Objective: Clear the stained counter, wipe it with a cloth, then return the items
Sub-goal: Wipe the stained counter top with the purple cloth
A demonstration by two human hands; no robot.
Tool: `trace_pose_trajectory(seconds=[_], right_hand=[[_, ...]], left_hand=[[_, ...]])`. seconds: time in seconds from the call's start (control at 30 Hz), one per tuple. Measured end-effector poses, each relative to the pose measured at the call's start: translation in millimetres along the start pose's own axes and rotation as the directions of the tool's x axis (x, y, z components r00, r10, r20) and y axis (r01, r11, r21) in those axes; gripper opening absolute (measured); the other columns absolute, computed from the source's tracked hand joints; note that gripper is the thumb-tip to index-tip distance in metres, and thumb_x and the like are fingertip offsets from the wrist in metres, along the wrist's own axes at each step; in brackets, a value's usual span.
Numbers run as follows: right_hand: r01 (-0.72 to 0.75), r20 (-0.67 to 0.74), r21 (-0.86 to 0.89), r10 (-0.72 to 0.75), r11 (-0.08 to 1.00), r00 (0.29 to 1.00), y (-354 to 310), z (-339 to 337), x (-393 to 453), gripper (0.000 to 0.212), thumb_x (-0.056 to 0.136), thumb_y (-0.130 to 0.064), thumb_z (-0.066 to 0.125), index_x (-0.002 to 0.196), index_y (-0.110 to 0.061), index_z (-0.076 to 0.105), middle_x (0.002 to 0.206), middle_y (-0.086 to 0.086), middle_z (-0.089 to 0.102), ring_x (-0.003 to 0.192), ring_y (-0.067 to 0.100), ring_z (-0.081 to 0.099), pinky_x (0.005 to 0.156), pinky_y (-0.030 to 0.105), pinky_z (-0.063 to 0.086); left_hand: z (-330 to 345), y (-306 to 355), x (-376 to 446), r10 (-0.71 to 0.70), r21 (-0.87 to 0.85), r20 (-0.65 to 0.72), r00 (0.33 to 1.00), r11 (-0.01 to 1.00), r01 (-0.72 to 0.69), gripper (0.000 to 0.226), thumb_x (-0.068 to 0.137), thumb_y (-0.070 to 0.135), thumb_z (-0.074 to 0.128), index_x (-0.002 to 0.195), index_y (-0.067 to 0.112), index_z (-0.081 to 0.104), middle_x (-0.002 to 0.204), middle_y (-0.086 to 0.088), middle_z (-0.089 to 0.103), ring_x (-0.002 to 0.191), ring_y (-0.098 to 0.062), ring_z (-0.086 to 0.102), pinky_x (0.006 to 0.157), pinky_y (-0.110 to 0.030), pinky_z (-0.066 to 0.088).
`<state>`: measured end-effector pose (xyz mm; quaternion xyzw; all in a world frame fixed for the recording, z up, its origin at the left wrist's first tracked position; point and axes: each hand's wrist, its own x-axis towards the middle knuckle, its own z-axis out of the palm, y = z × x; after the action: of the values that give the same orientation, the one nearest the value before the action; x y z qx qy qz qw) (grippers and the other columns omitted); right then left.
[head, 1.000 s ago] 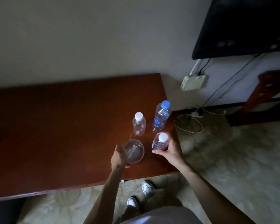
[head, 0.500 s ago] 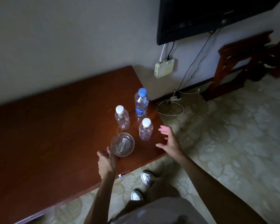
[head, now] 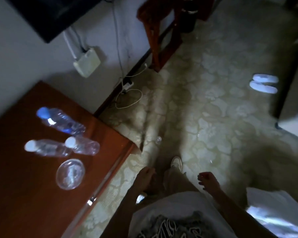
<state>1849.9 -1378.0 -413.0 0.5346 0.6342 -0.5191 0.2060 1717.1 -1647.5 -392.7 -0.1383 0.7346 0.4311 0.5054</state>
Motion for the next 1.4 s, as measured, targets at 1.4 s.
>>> trace_pose_trajectory(seconds=[1.4], right_hand=[[-0.168,-0.104,0.573,0.274,0.802,0.956,-511.0,-567.8,555.0,0.012,0.097,-0.001,0.048,0.102,0.006,0.056,0.08,0.017,0.06,0.068,0.024,0.058,0.052,0.024,0.051]], left_hand=[[255.8,980.1,534.8,0.022,0.478,0.09,0.996,0.876,-0.063,0.024,0.103,0.028,0.051,0.095,0.009,0.064,0.085,-0.008,0.069,0.072,-0.019,0.064,0.065,-0.027,0.047]])
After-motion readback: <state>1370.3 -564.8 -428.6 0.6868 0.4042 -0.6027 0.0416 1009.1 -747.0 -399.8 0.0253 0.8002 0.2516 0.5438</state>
